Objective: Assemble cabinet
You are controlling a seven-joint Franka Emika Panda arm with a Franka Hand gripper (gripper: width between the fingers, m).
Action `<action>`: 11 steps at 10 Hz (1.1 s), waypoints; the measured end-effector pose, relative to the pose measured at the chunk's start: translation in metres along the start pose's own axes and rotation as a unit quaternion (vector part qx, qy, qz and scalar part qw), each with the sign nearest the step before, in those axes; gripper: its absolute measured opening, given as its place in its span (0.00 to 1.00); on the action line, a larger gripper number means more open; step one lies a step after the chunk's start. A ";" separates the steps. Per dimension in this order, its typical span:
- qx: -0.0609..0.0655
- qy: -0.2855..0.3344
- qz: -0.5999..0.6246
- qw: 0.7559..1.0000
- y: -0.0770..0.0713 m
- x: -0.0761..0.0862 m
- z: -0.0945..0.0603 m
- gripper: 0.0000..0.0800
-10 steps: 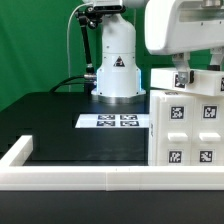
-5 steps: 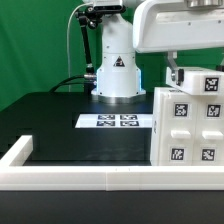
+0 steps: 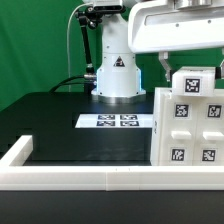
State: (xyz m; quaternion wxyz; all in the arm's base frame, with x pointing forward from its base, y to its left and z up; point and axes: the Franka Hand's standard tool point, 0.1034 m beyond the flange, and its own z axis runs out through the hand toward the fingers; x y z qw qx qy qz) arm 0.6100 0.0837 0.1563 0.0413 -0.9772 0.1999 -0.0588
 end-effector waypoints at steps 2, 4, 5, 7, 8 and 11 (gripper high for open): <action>0.000 0.000 0.056 0.998 0.001 0.001 0.000 0.71; -0.001 0.001 0.124 0.992 0.003 0.002 0.000 0.71; -0.001 0.002 0.163 0.987 0.004 0.002 -0.001 0.71; 0.002 0.006 0.275 0.961 0.008 0.000 -0.001 0.71; 0.001 0.006 0.311 0.950 0.008 0.000 -0.001 0.71; 0.004 0.006 0.463 0.886 0.010 0.002 -0.002 0.71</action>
Offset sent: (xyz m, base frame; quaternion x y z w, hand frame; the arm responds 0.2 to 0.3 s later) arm 0.0000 0.0000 0.0000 0.0000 0.0000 0.1938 0.9810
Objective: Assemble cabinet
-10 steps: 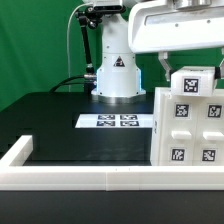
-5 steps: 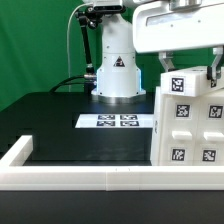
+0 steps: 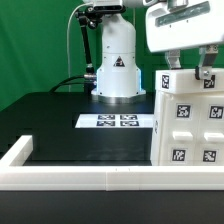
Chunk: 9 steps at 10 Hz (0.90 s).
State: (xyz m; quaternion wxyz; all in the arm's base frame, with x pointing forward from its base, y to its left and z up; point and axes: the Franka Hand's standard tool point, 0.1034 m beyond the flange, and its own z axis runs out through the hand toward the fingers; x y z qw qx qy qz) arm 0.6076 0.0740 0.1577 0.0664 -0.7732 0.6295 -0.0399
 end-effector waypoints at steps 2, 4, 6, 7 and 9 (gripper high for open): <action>-0.003 -0.001 0.082 0.997 0.001 -0.001 0.000 0.71; -0.003 -0.011 0.155 0.988 0.001 -0.003 0.001 0.71; -0.002 -0.019 0.208 0.978 0.000 -0.004 0.001 0.71; -0.002 -0.024 0.238 0.971 0.000 -0.004 0.001 0.71; -0.004 -0.028 0.316 0.948 0.000 -0.006 0.000 0.71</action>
Offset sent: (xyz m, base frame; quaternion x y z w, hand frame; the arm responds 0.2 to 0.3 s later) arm 0.0000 0.0000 0.0000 0.0000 0.0000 0.1938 0.9810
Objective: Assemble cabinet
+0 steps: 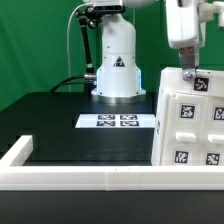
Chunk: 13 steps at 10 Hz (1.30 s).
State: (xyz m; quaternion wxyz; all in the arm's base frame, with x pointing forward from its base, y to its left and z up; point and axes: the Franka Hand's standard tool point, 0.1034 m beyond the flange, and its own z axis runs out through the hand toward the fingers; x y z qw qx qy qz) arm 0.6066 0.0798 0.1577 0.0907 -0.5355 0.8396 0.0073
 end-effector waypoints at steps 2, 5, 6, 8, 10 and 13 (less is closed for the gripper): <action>0.004 -0.012 0.027 1.000 0.002 -0.003 -0.001 0.71; 0.004 -0.025 0.047 0.999 0.004 -0.011 -0.003 0.71; 0.003 -0.033 0.053 0.998 0.004 -0.012 -0.004 0.71; 0.004 -0.034 0.032 0.999 0.004 -0.013 -0.004 0.83; 0.005 -0.036 0.015 0.999 0.004 -0.013 -0.006 0.96; 0.010 -0.042 0.001 0.999 0.002 -0.018 -0.014 1.00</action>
Offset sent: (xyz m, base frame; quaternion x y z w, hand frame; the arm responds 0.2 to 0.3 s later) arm -0.0079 0.0020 -0.0019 -0.0310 0.0197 0.2866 0.9574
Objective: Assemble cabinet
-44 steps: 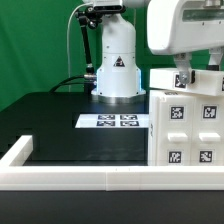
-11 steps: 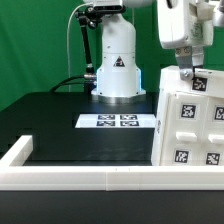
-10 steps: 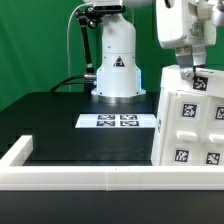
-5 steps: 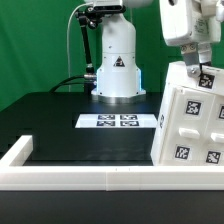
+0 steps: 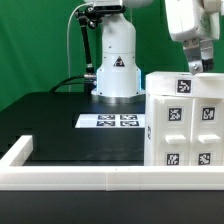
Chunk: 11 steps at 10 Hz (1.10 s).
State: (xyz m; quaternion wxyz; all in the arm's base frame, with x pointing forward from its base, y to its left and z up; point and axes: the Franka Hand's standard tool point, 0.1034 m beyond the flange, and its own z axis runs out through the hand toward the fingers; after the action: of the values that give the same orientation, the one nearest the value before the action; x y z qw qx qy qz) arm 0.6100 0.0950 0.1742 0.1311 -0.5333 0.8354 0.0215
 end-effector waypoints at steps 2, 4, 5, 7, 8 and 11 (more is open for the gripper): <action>0.008 -0.014 -0.007 1.000 -0.005 -0.007 -0.013 1.00; 0.006 -0.011 -0.026 1.000 -0.004 -0.006 -0.009 1.00; 0.002 -0.004 -0.084 0.996 -0.003 -0.005 -0.008 1.00; -0.017 0.018 -0.256 0.966 0.000 -0.005 -0.004 1.00; -0.041 0.021 -0.316 0.948 0.004 -0.007 -0.004 1.00; -0.054 0.019 -0.438 0.897 0.004 -0.010 -0.004 1.00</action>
Offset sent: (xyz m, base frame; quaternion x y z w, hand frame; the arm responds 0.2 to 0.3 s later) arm 0.0000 0.0000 0.0000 0.0000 0.0000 0.0000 1.0000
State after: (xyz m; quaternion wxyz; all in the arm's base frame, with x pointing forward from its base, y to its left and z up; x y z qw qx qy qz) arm 0.6093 0.1048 0.1805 0.0830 -0.8518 0.5173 -0.0032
